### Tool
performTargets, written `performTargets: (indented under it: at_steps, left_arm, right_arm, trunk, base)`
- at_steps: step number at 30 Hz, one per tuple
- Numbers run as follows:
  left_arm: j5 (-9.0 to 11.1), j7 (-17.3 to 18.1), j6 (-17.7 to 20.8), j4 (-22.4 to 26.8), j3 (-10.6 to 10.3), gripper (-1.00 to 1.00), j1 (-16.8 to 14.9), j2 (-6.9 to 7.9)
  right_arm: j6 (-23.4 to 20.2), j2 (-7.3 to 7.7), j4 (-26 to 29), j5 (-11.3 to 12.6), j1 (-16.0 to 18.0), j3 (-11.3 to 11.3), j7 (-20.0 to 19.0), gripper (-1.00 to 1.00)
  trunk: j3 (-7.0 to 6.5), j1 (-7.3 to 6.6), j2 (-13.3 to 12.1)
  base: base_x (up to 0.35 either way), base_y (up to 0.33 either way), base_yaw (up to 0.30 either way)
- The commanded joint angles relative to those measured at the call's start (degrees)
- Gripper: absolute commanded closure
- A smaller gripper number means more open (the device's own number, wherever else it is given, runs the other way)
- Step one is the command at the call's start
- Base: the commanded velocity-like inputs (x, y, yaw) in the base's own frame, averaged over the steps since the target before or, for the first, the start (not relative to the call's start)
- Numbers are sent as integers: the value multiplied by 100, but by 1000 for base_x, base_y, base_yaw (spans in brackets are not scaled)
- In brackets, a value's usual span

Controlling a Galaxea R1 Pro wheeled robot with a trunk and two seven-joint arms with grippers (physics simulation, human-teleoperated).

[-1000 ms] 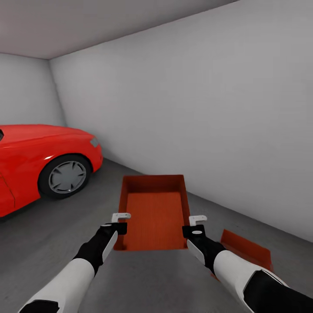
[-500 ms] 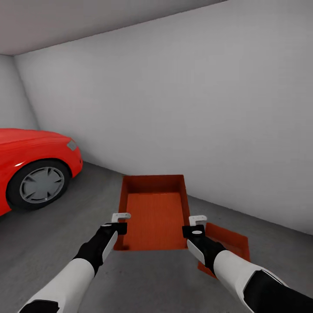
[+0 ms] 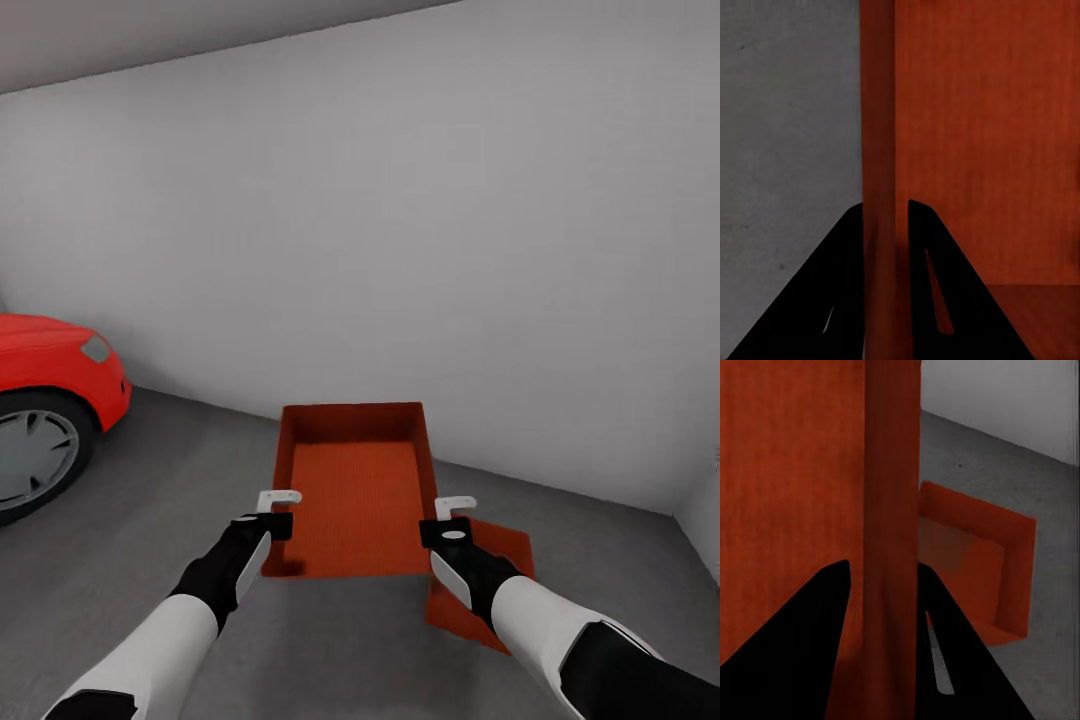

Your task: Move the two storage containers from the living room to the garage. In the garage, place one container on the floor and stack the other container on top of it (either order is fine).

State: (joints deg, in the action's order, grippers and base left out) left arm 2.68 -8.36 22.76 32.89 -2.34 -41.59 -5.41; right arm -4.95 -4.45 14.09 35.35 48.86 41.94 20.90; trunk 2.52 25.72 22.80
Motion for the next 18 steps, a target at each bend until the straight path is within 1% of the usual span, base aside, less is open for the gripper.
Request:
performTargets:
  at_steps: [1, 18]
  left_arm:
    - [38, -69, 36, -2, -21, 100, 3, -30]
    - [38, -60, 36, -2, -21, 100, 4, -30]
  right_arm:
    - [-49, -4, 103, -126, 9, -116, 468, 100]
    - [-49, -3, 103, -132, 9, -116, 468, 100]
  trunk:
    - [14, 7, 13]
    - [14, 7, 13]
  base:
    - [320, 0, -286]
    - [321, 0, -286]
